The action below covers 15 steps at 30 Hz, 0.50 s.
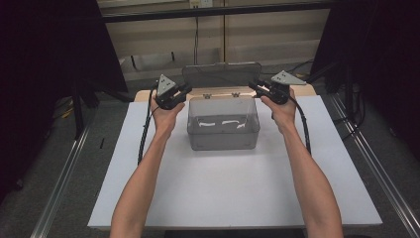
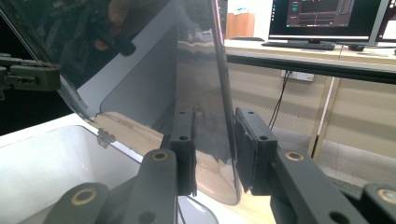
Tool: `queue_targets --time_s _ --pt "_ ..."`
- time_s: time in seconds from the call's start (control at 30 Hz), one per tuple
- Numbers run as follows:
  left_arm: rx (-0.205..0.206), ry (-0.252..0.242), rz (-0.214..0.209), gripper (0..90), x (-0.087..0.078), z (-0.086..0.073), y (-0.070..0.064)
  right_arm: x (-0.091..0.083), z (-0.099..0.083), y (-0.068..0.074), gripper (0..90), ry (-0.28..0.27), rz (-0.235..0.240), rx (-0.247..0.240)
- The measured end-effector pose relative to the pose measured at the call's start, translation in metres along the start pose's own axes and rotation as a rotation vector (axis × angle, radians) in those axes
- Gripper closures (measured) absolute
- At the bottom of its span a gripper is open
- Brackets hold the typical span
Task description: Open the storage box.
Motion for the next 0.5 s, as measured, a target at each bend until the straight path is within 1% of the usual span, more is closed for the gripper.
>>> queue_targets --time_s 0.03,0.1,0.13,0.23,0.27,0.37,0.43,0.47,0.5 --pt "-0.008 -0.001 0.001 77.2 0.001 0.0 0.0 0.001 0.0 0.0 70.0 -0.003 -0.001 0.008" --pt "-0.006 0.002 0.001 77.3 0.001 0.0 0.001 0.001 0.0 0.0 70.2 -0.002 -0.004 0.011" --pt "-0.009 0.004 0.002 77.6 0.002 0.0 0.001 0.002 -0.001 -0.001 70.2 -0.003 -0.006 0.025" --pt "-0.011 0.003 0.001 77.7 0.003 0.0 0.002 0.005 -0.003 -0.002 70.3 0.006 -0.012 0.027" --pt "-0.009 0.002 0.008 77.7 0.004 0.0 0.002 0.006 -0.004 -0.003 70.1 0.004 -0.017 0.034" --pt "-0.018 0.006 0.009 77.7 0.007 0.0 0.004 0.009 -0.005 -0.003 70.0 0.0 -0.022 0.056" --pt "-0.015 0.01 0.006 77.7 0.007 0.0 0.004 0.01 -0.005 -0.004 70.1 -0.001 -0.022 0.055" --pt "-0.021 0.01 0.01 77.7 0.009 0.0 0.005 0.011 -0.005 -0.005 70.0 0.004 -0.025 0.063" --pt "-0.017 0.015 0.006 77.7 0.009 -0.001 0.005 0.011 -0.005 -0.004 70.0 0.004 -0.024 0.067"
Point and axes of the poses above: each handheld gripper's, and its own axes: x roughly forward along the jaws, z roughly out of its top, y roughly to its left, the point moved 1 cm from there along x, roughly forward along the jaws, and after that the axes turned 8 degrees about x, right-handed, at the moved point
